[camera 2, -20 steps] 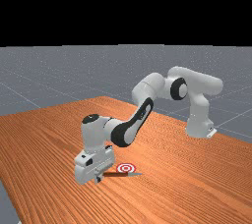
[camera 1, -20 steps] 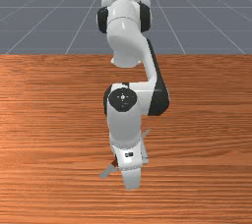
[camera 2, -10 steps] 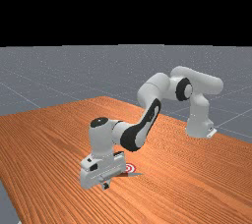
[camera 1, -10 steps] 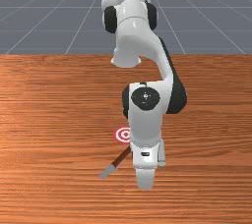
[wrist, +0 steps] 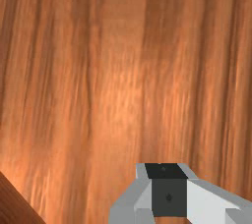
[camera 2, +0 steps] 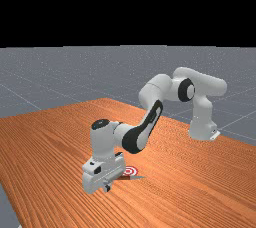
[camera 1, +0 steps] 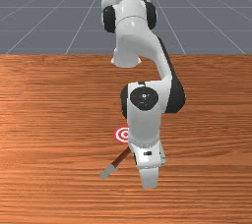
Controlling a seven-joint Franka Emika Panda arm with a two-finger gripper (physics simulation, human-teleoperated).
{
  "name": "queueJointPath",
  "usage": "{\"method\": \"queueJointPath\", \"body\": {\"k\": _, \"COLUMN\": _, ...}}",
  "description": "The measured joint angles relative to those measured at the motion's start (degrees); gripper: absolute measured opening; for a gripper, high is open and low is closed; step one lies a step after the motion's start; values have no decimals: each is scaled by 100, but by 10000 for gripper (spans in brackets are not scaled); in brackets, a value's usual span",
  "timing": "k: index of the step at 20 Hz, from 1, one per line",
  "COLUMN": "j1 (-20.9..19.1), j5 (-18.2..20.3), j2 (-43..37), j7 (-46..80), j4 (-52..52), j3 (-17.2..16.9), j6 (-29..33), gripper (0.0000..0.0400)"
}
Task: Pick up the pen and put it to the marker
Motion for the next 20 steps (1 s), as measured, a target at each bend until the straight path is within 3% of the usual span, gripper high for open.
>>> {"method": "queueJointPath", "body": {"k": 6, "j1": 105, "j5": -140, "j2": 79, "j7": 328, "j4": 271, "j3": -220, "j6": -196, "gripper": 0}}
{"method": "queueJointPath", "body": {"k": 7, "j1": -8, "j5": -57, "j2": 48, "j7": -64, "j4": 193, "j3": -51, "j6": -146, "gripper": 0}}
{"method": "queueJointPath", "body": {"k": 9, "j1": -70, "j5": -23, "j2": -110, "j7": 67, "j4": -140, "j3": -78, "j6": 135, "gripper": 0}}
{"method": "queueJointPath", "body": {"k": 10, "j1": -155, "j5": 56, "j2": 2, "j7": -65, "j4": 94, "j3": 0, "j6": -88, "gripper": 0}}
{"method": "queueJointPath", "body": {"k": 13, "j1": -363, "j5": 181, "j2": -916, "j7": -194, "j4": -1695, "j3": 130, "j6": 757, "gripper": 0}}
{"method": "queueJointPath", "body": {"k": 14, "j1": -239, "j5": 31, "j2": -998, "j7": -1, "j4": -1770, "j3": -35, "j6": 567, "gripper": 0}}
{"method": "queueJointPath", "body": {"k": 16, "j1": -217, "j5": 31, "j2": -665, "j7": -5, "j4": -1249, "j3": -39, "j6": 283, "gripper": 0}}
{"method": "queueJointPath", "body": {"k": 17, "j1": -268, "j5": -13, "j2": -947, "j7": -197, "j4": -1861, "j3": -5, "j6": 893, "gripper": 5}}
{"method": "queueJointPath", "body": {"k": 20, "j1": -352, "j5": -16, "j2": -1320, "j7": -247, "j4": -2562, "j3": -3, "j6": 1232, "gripper": 1}}
